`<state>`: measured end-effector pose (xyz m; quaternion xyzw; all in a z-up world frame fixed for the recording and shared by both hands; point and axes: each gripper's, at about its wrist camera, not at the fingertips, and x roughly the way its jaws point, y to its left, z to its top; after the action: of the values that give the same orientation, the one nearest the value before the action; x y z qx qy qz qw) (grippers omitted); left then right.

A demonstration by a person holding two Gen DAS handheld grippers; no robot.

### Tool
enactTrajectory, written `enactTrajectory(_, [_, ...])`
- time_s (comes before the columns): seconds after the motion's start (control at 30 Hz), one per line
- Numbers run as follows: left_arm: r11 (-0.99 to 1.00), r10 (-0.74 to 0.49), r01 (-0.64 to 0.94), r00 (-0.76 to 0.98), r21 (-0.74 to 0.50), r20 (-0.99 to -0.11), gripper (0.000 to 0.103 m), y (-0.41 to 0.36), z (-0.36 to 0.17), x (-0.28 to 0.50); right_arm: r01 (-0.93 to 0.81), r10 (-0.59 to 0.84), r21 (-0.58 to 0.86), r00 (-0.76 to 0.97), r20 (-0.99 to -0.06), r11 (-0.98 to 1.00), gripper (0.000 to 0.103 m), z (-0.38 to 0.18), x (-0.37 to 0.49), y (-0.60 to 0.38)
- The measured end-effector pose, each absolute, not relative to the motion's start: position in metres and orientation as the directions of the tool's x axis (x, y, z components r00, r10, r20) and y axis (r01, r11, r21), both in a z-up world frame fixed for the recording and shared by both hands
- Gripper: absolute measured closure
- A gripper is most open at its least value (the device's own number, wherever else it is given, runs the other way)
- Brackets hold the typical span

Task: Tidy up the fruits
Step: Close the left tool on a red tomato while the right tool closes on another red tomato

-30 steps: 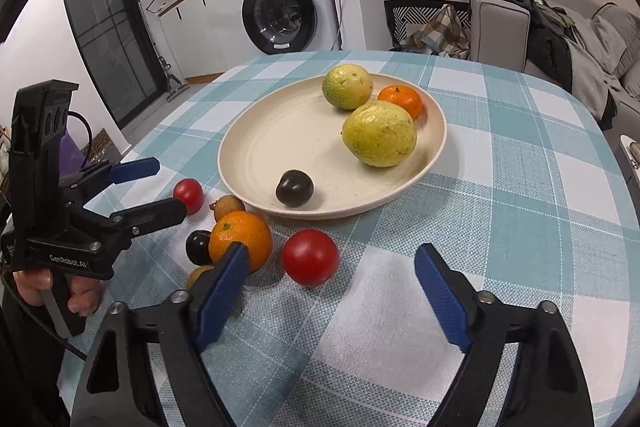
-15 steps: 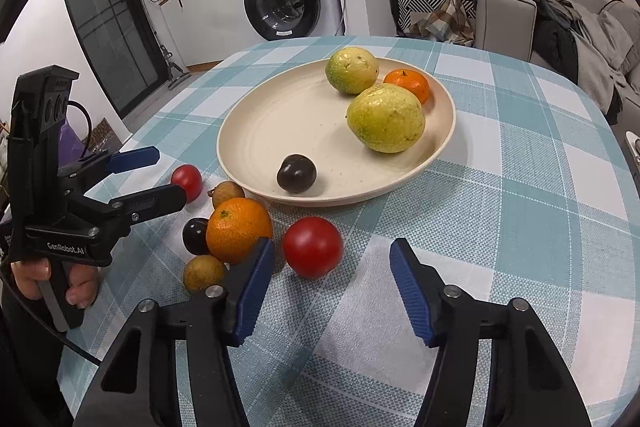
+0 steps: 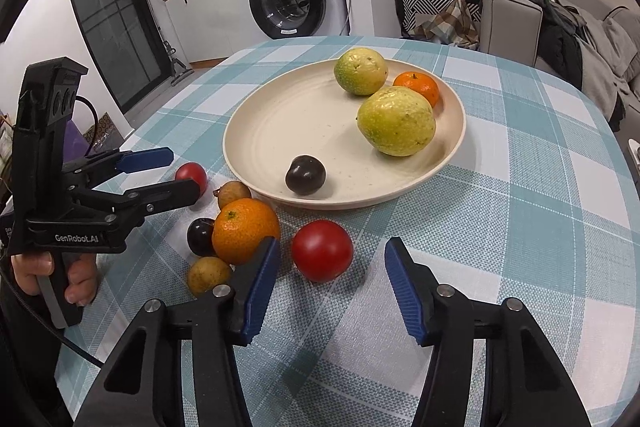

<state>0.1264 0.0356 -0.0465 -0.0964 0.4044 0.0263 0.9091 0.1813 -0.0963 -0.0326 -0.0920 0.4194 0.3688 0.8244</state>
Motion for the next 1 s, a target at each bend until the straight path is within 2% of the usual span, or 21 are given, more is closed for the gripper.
enactTrajectory(0.13, [0.979, -0.058, -0.108, 0.662, -0.171, -0.748, 0.043, 0.0349, -0.0487, 0.1276, -0.687, 0.532, 0.157, 0.376, -0.759, 0.71, 0.047, -0.0328, 0.1817, -0.096])
enactTrajectory(0.37, [0.978, -0.094, -0.08, 0.654, -0.192, -0.751, 0.057, 0.0329, -0.0501, 0.128, -0.689, 0.528, 0.152, 0.373, -0.763, 0.708, 0.05, -0.0323, 0.1808, -0.0947])
enactTrajectory(0.43, [0.979, -0.101, -0.072, 0.648, -0.193, -0.754, 0.068, 0.0322, -0.051, 0.1281, -0.69, 0.527, 0.151, 0.373, -0.763, 0.708, 0.051, -0.0319, 0.1798, -0.0946])
enactTrajectory(0.53, [0.979, -0.107, -0.064, 0.651, -0.195, -0.752, 0.074, 0.0312, -0.0504, 0.1277, -0.692, 0.524, 0.151, 0.368, -0.768, 0.706, 0.053, -0.0324, 0.1801, -0.0936])
enactTrajectory(0.83, [0.978, -0.112, -0.059, 0.656, -0.199, -0.746, 0.075, 0.0319, -0.0497, 0.1271, -0.701, 0.521, 0.143, 0.361, -0.774, 0.699, 0.059, -0.0341, 0.1783, -0.0925])
enactTrajectory(0.93, [0.978, -0.113, -0.059, 0.66, -0.202, -0.743, 0.075, 0.0322, -0.0491, 0.1261, -0.7, 0.519, 0.141, 0.363, -0.774, 0.7, 0.064, -0.0341, 0.1784, -0.0926])
enactTrajectory(1.0, [0.977, -0.114, -0.06, 0.662, -0.204, -0.741, 0.075, 0.0326, -0.0486, 0.1257, -0.702, 0.524, 0.143, 0.363, -0.771, 0.697, 0.071, -0.0337, 0.1779, -0.093])
